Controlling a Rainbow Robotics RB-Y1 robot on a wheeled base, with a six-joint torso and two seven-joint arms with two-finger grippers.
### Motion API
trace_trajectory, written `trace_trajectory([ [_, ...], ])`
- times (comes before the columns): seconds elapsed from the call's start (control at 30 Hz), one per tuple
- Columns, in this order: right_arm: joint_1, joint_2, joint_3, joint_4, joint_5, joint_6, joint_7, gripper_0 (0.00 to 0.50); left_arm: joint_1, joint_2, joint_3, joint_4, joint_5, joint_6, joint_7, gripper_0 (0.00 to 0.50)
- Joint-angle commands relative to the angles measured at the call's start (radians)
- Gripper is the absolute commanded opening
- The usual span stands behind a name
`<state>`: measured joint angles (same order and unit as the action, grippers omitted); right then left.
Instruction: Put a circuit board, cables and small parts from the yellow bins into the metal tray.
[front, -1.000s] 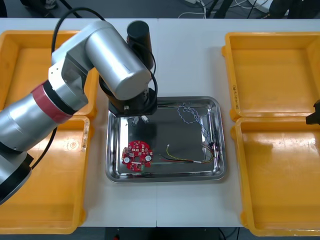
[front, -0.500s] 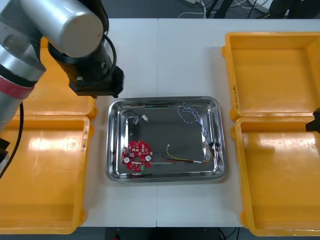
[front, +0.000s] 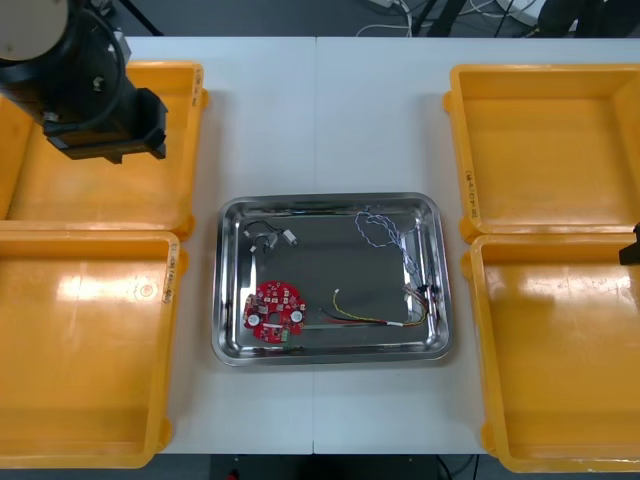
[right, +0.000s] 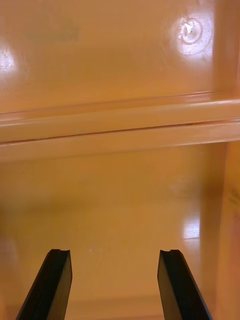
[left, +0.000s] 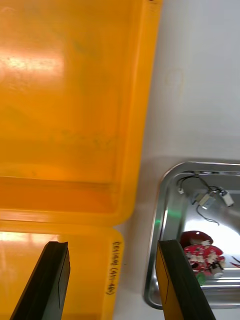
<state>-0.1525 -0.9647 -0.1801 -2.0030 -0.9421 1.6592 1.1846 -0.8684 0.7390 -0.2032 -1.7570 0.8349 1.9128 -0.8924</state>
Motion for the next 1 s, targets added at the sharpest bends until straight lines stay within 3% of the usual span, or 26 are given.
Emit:
trace_trajectory([
  [0.03, 0.008, 0.000, -0.044, -0.029, 0.020, 0.001, -0.042, 0.500, 0.055, 0.088, 0.090, -0.036, 0.023, 0.007, -0.181, 0.500],
  [0.63, 0.008, 0.001, -0.044, -0.029, 0.016, 0.020, -0.042, 0.500, 0.252, 0.204, 0.300, -0.079, 0.085, 0.007, -0.350, 0.500],
  [1.0, 0.008, 0.001, -0.044, -0.029, 0.016, 0.020, -0.042, 0.500, 0.368, 0.214, 0.398, -0.079, 0.105, 0.007, -0.447, 0.500],
])
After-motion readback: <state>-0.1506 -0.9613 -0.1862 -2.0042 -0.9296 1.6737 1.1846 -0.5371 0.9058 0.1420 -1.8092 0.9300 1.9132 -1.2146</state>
